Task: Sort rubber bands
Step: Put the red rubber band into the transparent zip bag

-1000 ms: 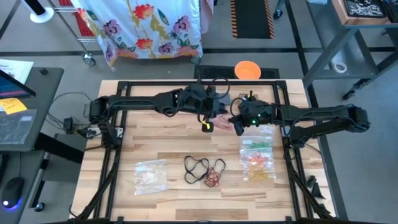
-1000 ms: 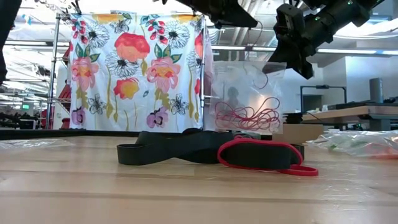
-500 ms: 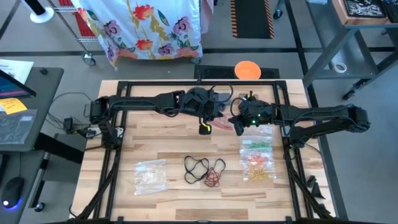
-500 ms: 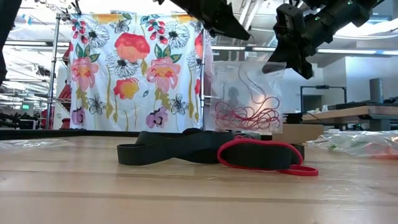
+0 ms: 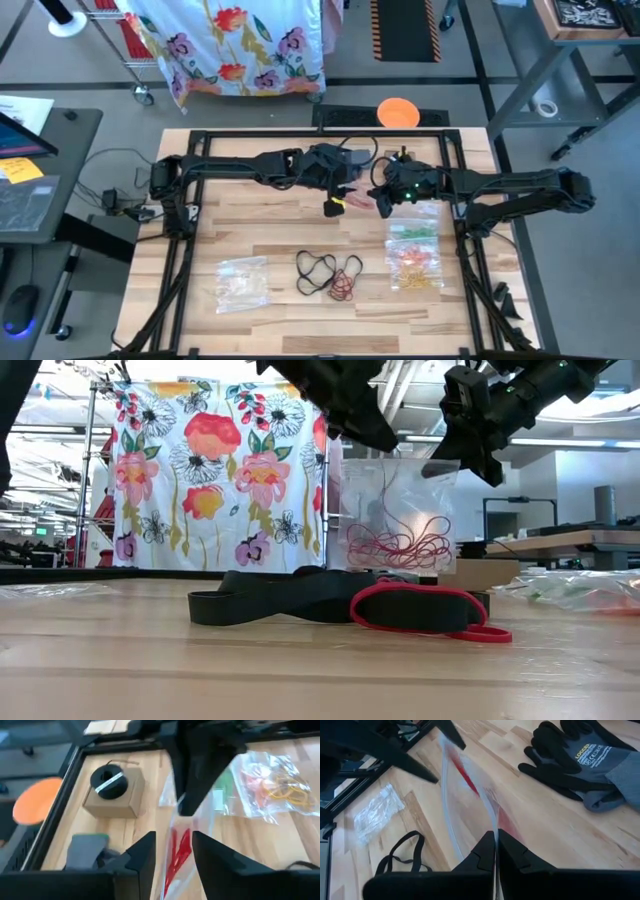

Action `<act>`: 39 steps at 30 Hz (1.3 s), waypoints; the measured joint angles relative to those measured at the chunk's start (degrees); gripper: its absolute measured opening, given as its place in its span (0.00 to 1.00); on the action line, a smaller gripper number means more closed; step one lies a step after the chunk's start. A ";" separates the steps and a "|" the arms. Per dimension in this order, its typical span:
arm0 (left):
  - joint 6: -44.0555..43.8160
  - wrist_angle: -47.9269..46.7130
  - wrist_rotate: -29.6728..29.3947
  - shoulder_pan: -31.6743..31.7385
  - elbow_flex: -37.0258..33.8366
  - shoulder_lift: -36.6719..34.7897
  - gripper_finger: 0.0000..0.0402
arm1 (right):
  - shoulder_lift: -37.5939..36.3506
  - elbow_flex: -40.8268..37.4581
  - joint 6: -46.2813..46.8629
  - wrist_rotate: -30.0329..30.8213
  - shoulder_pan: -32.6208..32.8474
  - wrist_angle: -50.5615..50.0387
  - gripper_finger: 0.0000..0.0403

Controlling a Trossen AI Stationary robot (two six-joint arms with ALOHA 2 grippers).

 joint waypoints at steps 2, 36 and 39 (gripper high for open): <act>2.22 0.01 1.28 -0.31 0.04 -0.08 0.32 | 0.00 0.00 -0.13 0.00 -0.02 -0.04 0.03; -7.81 30.37 -8.72 -23.82 -28.16 -3.27 0.32 | -0.04 0.00 2.04 0.00 -0.39 -4.55 0.03; -10.10 35.02 -8.23 -21.89 -29.30 -1.60 0.32 | -0.04 0.00 2.04 0.00 -0.39 -4.50 0.03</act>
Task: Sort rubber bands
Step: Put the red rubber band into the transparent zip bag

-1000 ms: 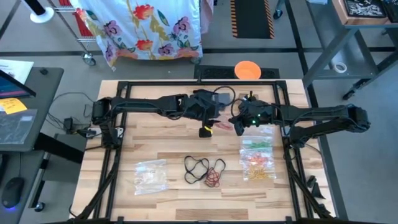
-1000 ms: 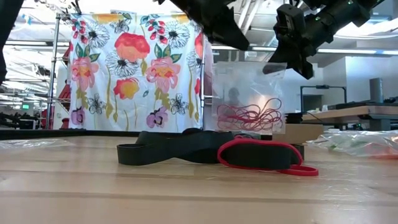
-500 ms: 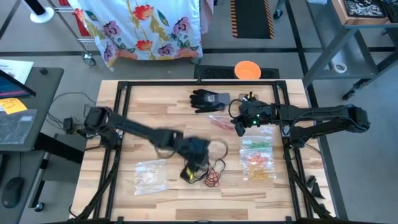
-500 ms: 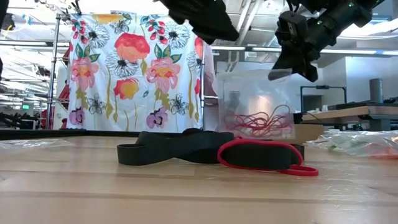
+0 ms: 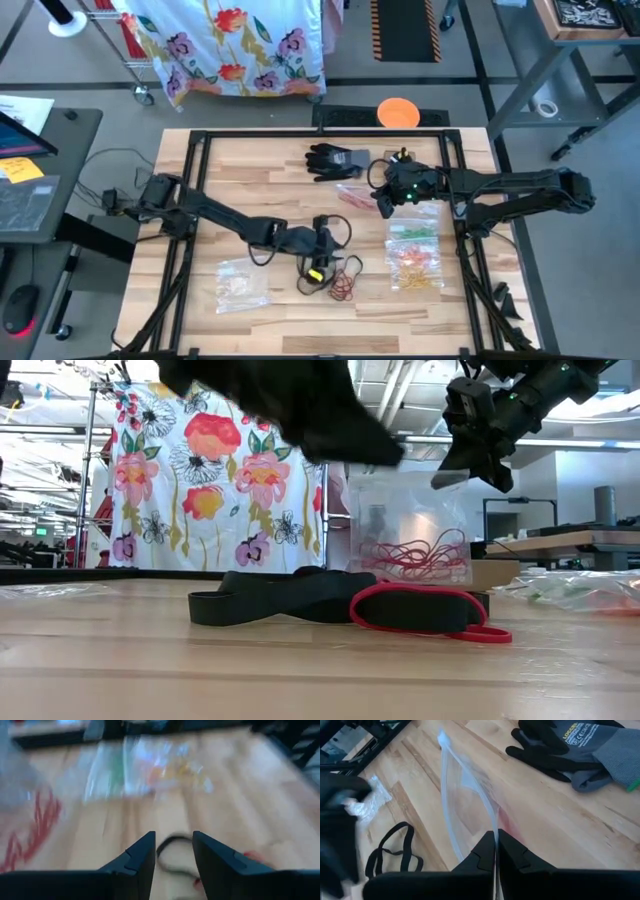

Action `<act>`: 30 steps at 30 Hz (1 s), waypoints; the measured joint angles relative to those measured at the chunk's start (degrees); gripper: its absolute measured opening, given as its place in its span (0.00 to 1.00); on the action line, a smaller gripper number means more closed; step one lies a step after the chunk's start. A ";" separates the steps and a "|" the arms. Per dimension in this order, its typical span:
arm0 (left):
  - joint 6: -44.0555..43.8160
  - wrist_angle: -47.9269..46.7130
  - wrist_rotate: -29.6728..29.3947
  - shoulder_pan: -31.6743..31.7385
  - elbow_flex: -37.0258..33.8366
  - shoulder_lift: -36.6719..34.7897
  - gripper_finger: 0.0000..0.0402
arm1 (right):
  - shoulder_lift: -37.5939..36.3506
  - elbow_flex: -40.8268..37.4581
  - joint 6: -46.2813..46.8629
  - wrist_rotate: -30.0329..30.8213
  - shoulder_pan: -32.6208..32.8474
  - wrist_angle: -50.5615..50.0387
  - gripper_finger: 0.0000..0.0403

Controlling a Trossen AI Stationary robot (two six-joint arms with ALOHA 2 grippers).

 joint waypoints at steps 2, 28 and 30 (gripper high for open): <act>-1.30 -0.44 0.76 1.46 -0.17 2.04 0.32 | 0.01 0.00 -0.01 0.00 0.00 -0.03 0.03; -17.30 2.87 12.87 2.40 1.28 12.23 0.32 | 0.00 0.00 0.00 0.00 1.98 0.40 0.03; -18.23 2.09 13.61 2.39 2.18 14.82 0.32 | 0.02 0.00 0.00 0.00 1.95 0.58 0.03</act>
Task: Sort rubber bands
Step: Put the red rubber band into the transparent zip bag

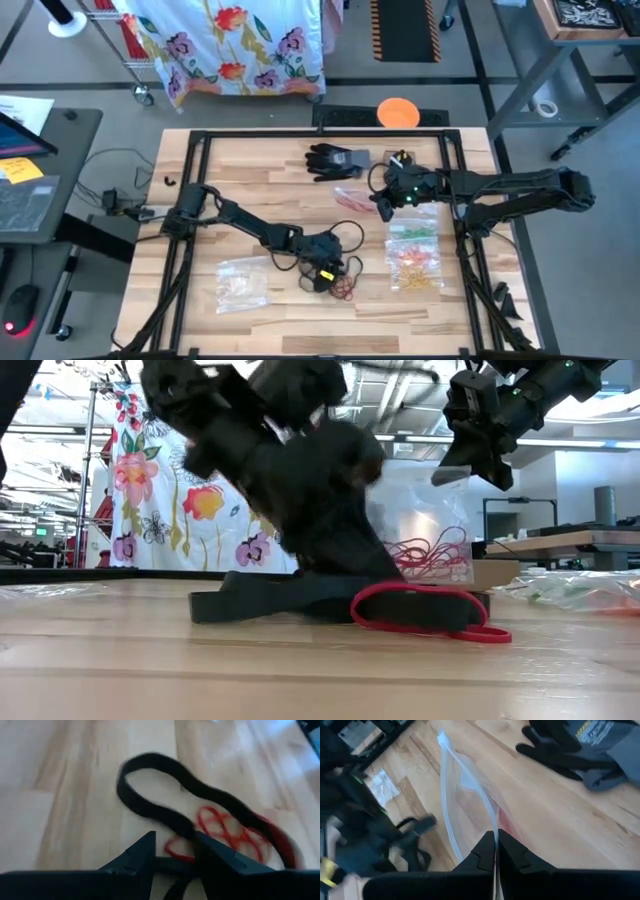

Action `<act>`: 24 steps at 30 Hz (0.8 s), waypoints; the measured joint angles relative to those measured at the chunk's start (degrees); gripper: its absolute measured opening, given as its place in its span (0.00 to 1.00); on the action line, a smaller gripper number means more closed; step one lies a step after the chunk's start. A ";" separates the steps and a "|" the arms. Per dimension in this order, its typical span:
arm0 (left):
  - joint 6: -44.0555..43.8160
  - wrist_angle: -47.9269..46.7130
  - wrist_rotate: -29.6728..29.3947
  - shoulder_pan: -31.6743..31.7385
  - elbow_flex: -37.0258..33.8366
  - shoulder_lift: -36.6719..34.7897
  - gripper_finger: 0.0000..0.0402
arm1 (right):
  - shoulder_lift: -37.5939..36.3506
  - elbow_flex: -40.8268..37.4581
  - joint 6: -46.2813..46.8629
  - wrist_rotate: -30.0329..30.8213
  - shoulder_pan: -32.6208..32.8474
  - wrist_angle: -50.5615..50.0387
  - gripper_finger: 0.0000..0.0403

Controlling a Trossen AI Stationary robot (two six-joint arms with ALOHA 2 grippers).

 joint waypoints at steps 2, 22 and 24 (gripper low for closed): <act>0.07 0.62 2.19 0.15 1.40 1.94 0.32 | 0.00 0.00 -0.03 0.02 -0.06 0.53 0.03; 1.87 -15.41 22.02 1.01 3.88 1.05 0.02 | -0.02 0.00 0.00 0.13 -0.42 -0.68 0.03; 3.51 -15.51 21.21 1.01 3.88 0.52 0.02 | -0.02 0.00 0.00 0.15 -0.42 -0.52 0.03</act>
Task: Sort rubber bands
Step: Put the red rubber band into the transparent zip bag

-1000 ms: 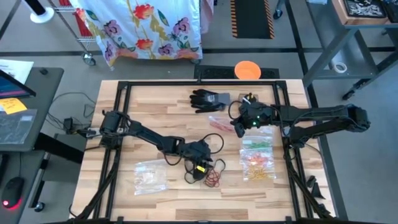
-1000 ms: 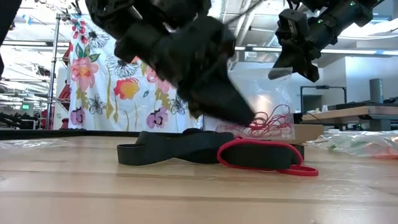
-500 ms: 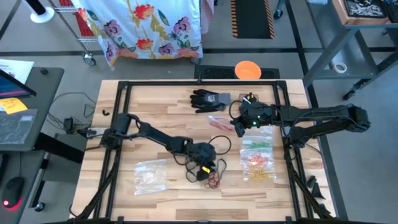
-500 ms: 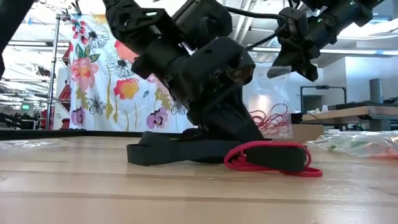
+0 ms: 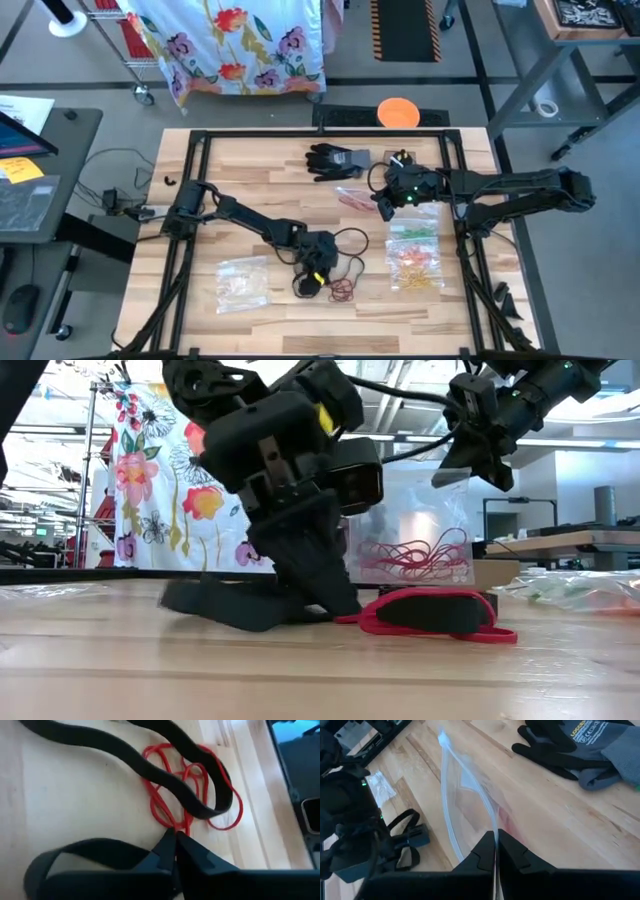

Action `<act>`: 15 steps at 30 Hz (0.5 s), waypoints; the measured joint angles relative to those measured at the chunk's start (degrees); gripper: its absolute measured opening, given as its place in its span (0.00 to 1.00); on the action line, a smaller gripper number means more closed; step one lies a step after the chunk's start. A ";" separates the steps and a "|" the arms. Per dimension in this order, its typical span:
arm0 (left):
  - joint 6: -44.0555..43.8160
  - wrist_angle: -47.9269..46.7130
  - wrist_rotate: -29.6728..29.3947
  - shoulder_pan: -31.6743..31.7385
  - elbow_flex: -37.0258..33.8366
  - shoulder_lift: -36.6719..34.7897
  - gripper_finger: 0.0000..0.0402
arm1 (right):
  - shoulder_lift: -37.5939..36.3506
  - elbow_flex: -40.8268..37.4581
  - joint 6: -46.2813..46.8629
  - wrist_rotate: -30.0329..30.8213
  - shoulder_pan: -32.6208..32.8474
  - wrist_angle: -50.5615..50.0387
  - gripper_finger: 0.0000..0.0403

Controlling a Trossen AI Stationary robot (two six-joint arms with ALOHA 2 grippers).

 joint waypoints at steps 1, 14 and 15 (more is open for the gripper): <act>0.98 -0.52 -0.43 -0.04 -0.08 -0.65 0.01 | 0.00 0.00 0.00 0.00 0.00 -0.04 0.03; 15.30 3.99 -1.89 -4.38 -0.19 -12.55 0.00 | 0.00 0.00 -0.04 0.02 0.00 -0.26 0.03; 16.42 4.72 -1.95 -4.88 -0.14 -13.54 0.00 | 0.00 0.00 -0.04 0.02 0.00 -0.31 0.03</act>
